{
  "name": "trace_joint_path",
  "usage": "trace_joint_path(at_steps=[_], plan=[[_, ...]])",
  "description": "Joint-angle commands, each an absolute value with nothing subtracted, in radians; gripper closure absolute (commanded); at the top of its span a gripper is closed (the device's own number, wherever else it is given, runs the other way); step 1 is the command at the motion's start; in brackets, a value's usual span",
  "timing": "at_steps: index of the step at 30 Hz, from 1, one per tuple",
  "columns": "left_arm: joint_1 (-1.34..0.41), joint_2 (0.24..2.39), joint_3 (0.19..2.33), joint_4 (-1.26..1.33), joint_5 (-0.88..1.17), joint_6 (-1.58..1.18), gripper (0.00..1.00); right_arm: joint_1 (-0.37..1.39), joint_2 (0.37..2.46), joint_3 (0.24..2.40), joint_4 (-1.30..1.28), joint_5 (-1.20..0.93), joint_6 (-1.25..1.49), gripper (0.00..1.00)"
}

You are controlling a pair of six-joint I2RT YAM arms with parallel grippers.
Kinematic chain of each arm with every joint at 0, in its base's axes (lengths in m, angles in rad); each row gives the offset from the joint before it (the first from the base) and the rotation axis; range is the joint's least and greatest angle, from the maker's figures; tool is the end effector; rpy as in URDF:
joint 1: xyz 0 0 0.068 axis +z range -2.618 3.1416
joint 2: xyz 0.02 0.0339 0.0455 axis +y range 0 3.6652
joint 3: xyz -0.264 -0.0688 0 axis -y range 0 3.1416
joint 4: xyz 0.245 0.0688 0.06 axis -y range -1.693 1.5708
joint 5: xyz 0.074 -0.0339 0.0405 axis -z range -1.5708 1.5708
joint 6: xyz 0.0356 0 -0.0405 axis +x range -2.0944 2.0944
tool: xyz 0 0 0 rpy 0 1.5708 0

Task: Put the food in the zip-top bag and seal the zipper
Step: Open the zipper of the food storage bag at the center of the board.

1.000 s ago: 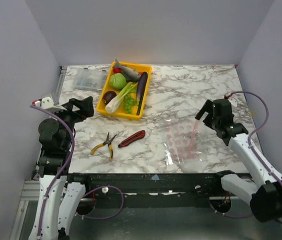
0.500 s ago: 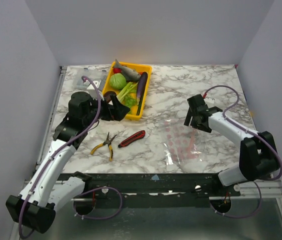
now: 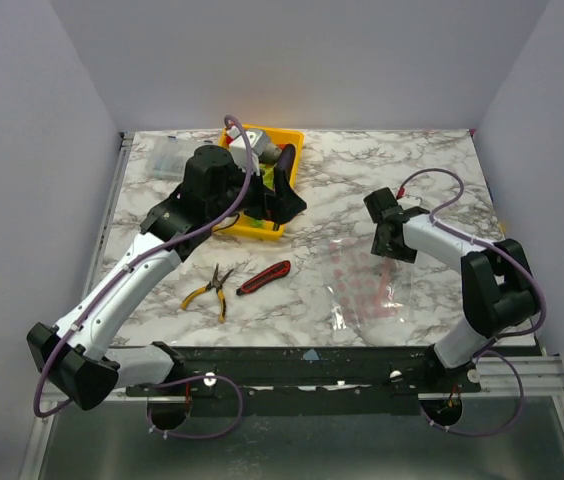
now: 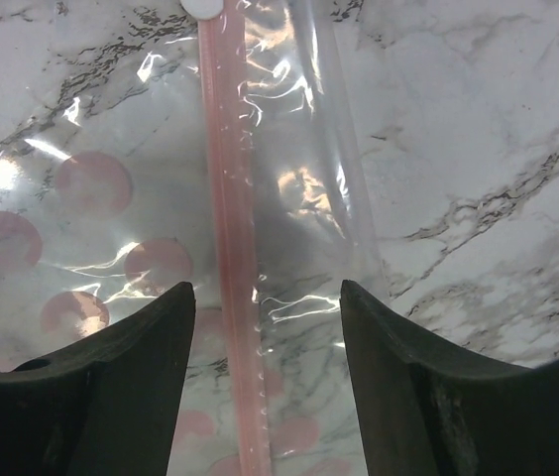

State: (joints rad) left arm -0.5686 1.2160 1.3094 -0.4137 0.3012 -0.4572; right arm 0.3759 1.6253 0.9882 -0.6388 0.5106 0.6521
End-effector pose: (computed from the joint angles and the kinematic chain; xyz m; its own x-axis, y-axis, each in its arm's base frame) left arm 0.2211 -0.1538 0.4096 -0.5698 -0.1362 -0.8104 0.5572 0.6609 -0.5028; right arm 0.2832 0.0930 0.1791 -0.8216 0.2449 -0.5148 0.3906 0.8996 -0.1953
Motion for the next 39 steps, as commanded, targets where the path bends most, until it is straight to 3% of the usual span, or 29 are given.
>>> trace_joint_path(at_steps=[1, 9, 11, 16, 19, 25, 34, 39], plan=[[-0.62, 1.221, 1.278, -0.435, 0.298, -0.38, 0.02, 0.385, 1.653, 0.993, -0.595, 0.477, 0.636, 0.36], [-0.667, 1.193, 1.202, -0.403, 0.309, -0.318, 0.02, 0.373, 1.668, 0.887, -0.42, 0.348, 0.679, 0.37], [-0.672, 1.191, 1.197, -0.405, 0.309, -0.313, 0.02, 0.372, 1.657, 0.859, -0.381, 0.319, 0.685, 0.5], [-0.686, 1.197, 1.192, -0.406, 0.3, -0.305, 0.02, 0.373, 1.596, 0.804, -0.324, 0.31, 0.663, 0.66], [-0.688, 1.206, 1.195, -0.407, 0.308, -0.307, 0.02, 0.373, 1.566, 0.805, -0.323, 0.297, 0.627, 0.84], [-0.689, 1.227, 1.197, -0.403, 0.335, -0.316, 0.02, 0.373, 1.431, 0.744, -0.24, 0.154, 0.54, 0.99], [-0.688, 1.286, 1.211, -0.41, 0.361, -0.36, 0.06, 0.395, 1.257, 0.661, -0.095, -0.16, 0.492, 0.99], [-0.687, 1.345, 1.225, -0.414, 0.41, -0.399, 0.23, 0.45, 1.175, 0.62, -0.012, -0.266, 0.54, 0.99]])
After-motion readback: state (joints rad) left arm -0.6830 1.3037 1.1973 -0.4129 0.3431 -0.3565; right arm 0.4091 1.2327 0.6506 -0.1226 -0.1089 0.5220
